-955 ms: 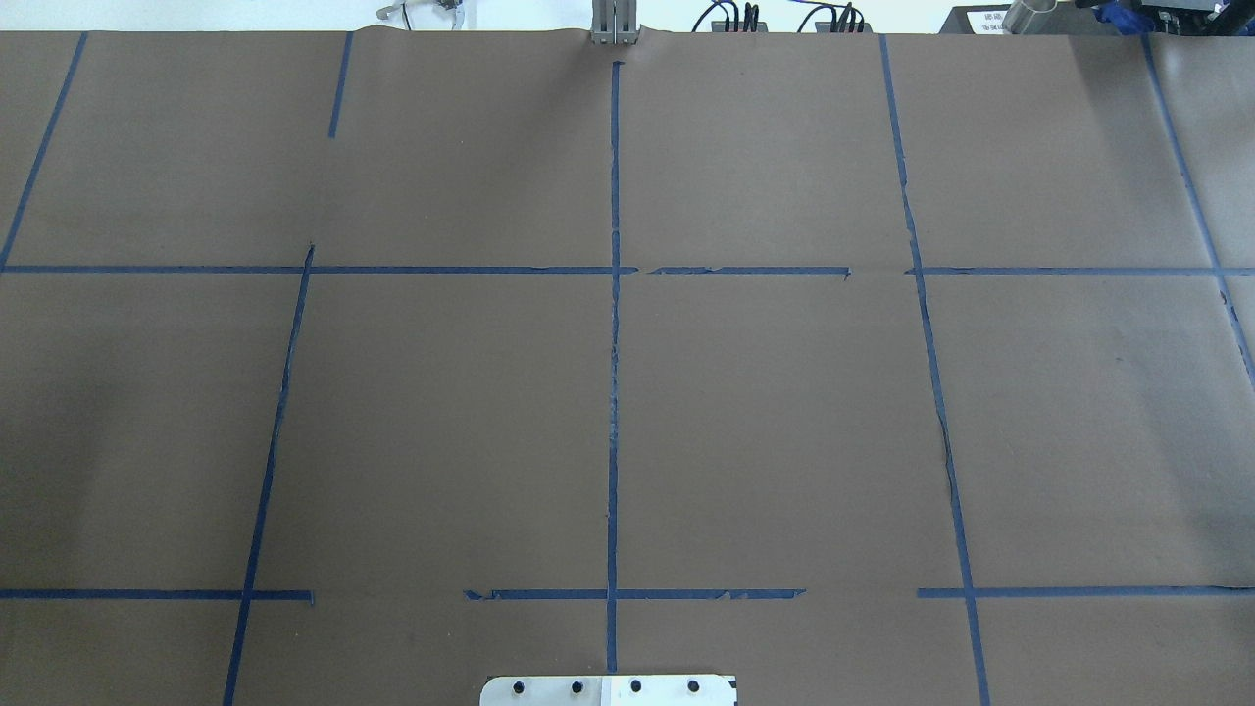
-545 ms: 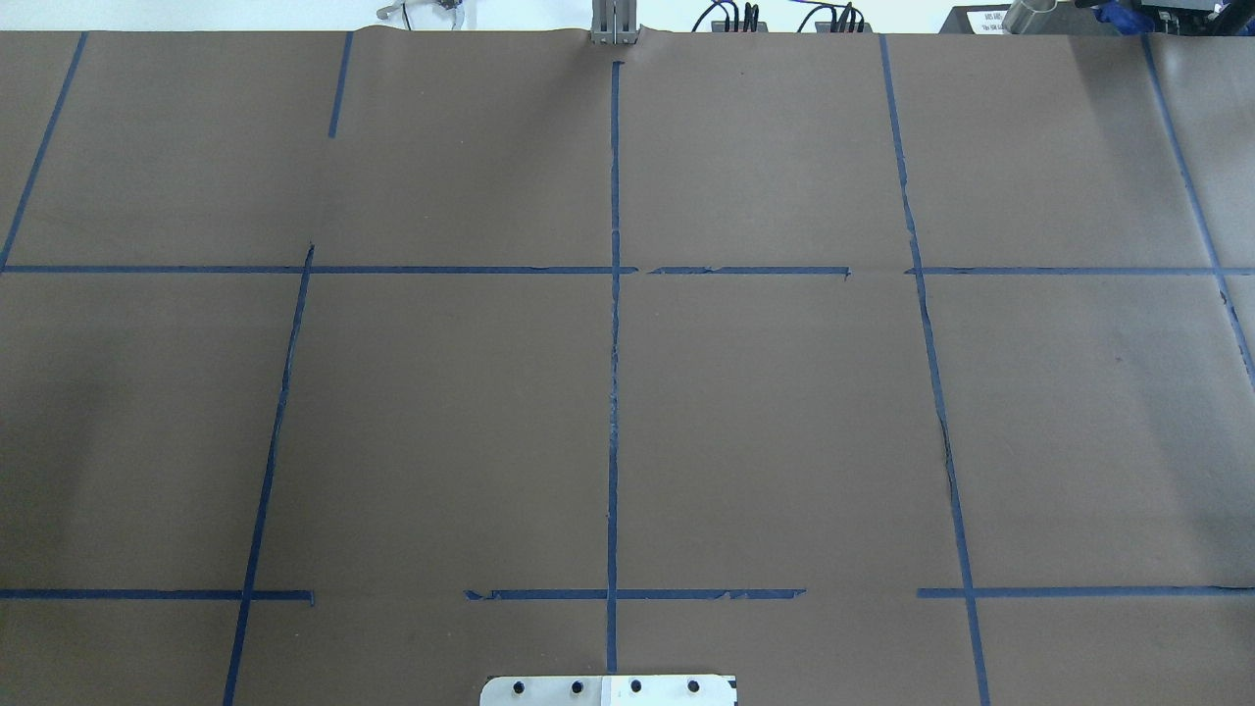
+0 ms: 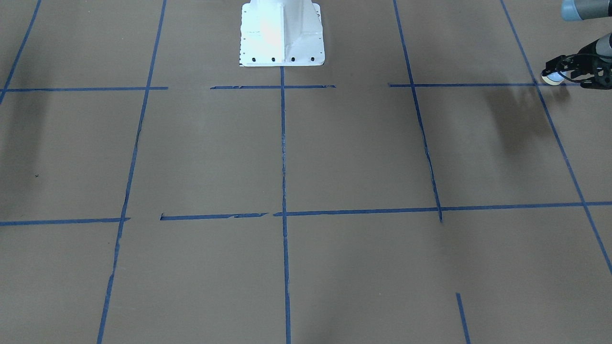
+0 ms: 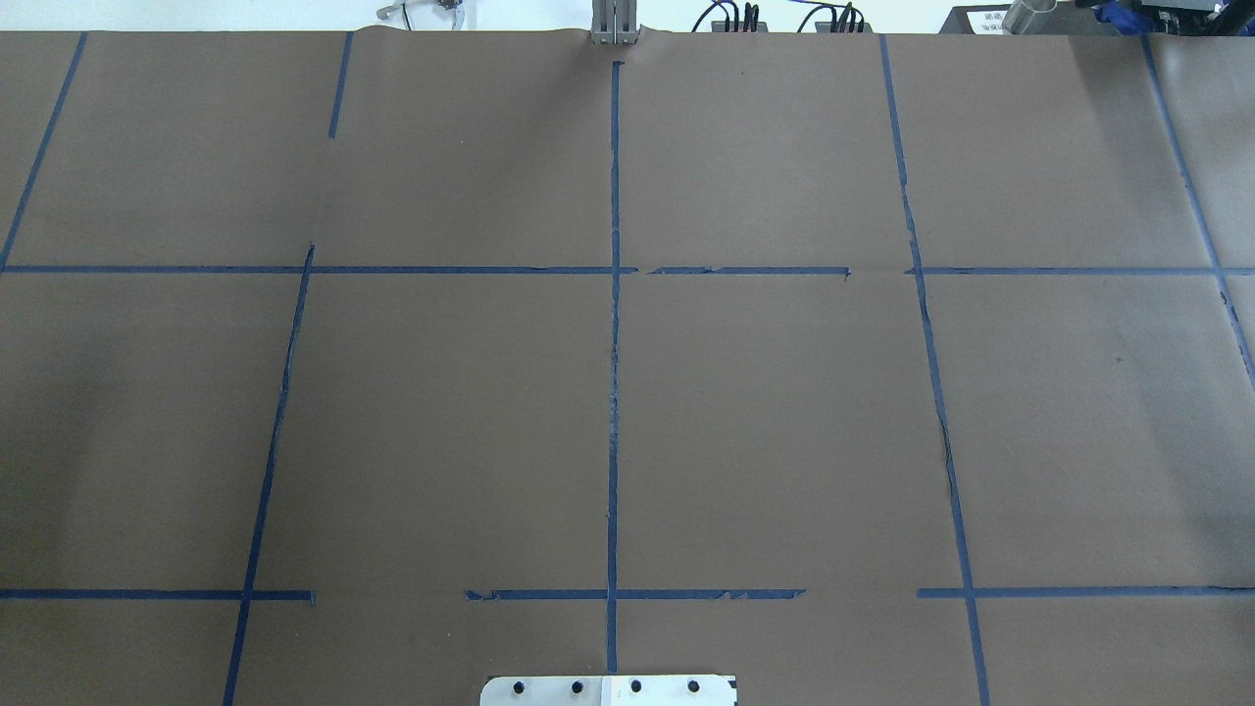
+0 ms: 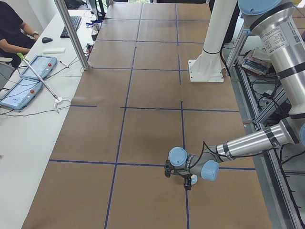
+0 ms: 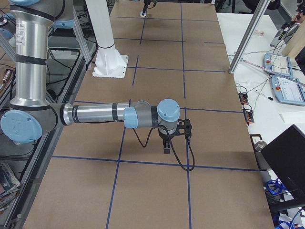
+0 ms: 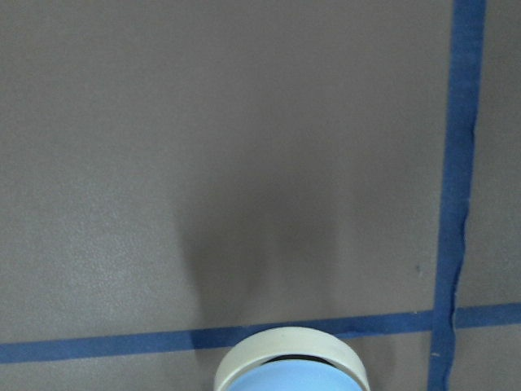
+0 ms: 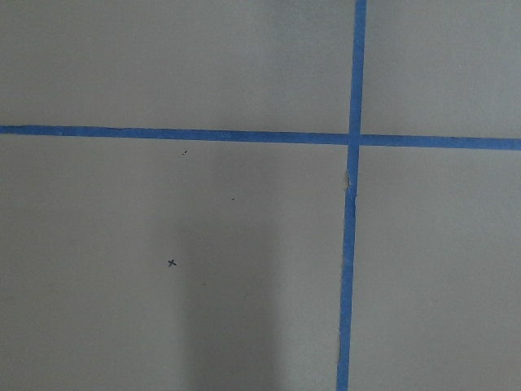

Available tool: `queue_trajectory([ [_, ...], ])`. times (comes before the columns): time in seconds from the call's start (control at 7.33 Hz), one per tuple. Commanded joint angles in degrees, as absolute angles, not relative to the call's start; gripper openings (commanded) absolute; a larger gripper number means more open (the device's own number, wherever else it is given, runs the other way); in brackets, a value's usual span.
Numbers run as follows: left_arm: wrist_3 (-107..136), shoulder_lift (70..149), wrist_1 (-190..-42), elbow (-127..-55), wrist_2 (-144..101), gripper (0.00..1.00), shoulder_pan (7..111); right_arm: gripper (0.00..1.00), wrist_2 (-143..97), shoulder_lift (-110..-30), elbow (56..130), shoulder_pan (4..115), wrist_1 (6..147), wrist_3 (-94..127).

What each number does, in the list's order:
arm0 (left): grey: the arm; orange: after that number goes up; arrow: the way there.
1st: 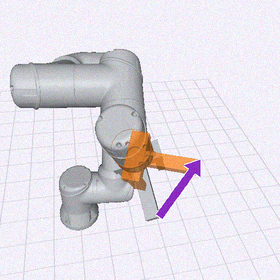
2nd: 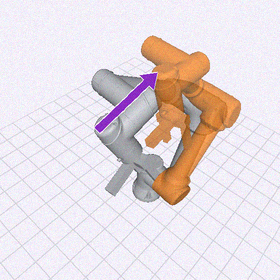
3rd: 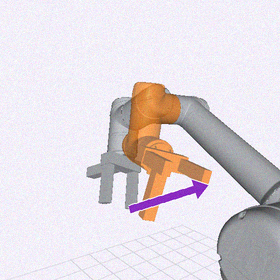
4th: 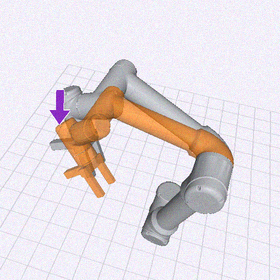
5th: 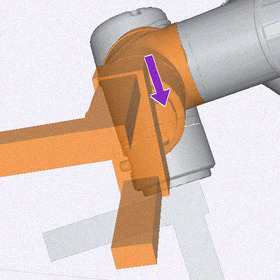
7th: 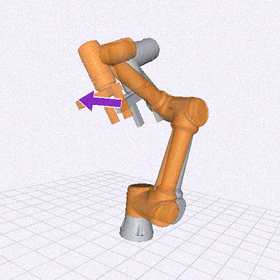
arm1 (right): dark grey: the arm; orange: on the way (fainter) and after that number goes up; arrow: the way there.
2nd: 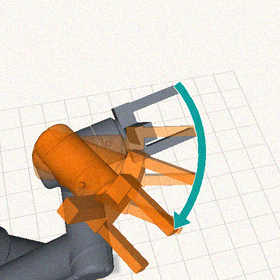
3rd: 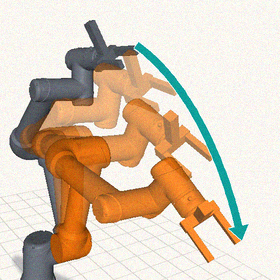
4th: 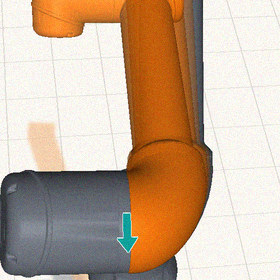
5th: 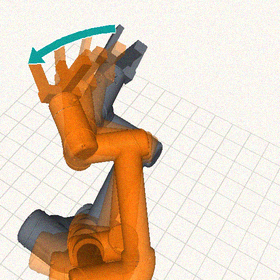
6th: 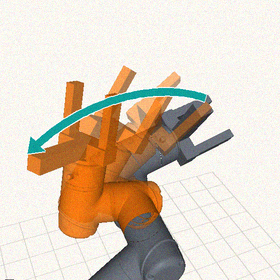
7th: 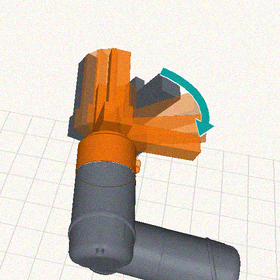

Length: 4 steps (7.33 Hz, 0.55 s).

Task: Place and press bell with both arms

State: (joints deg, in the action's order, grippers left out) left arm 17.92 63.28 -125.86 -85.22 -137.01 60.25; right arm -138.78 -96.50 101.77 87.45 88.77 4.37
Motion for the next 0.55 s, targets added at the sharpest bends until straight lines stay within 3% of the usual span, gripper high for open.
queue_trajectory([
  [0.0, 17.8, 63.5, -125.9, -84.9, -137.0, 0.87, 60.0, 1.0, -138.8, -96.6, 101.7, 87.5, 88.8, 4.4],
  [0.14, 17.8, 63.6, -125.9, -84.9, -137.0, 0.81, 60.0, 1.0, -138.8, -96.6, 101.7, 87.5, 88.8, 4.4],
  [0.27, 17.8, 63.6, -125.9, -84.9, -137.0, 0.67, 60.0, 1.0, -138.8, -96.5, 101.7, 87.5, 88.8, 4.4],
  [0.41, 18.0, 63.5, -127.4, -85.0, -137.3, 0.46, 60.0, 1.0, -138.8, -96.5, 101.7, 87.5, 88.8, 4.4],
])
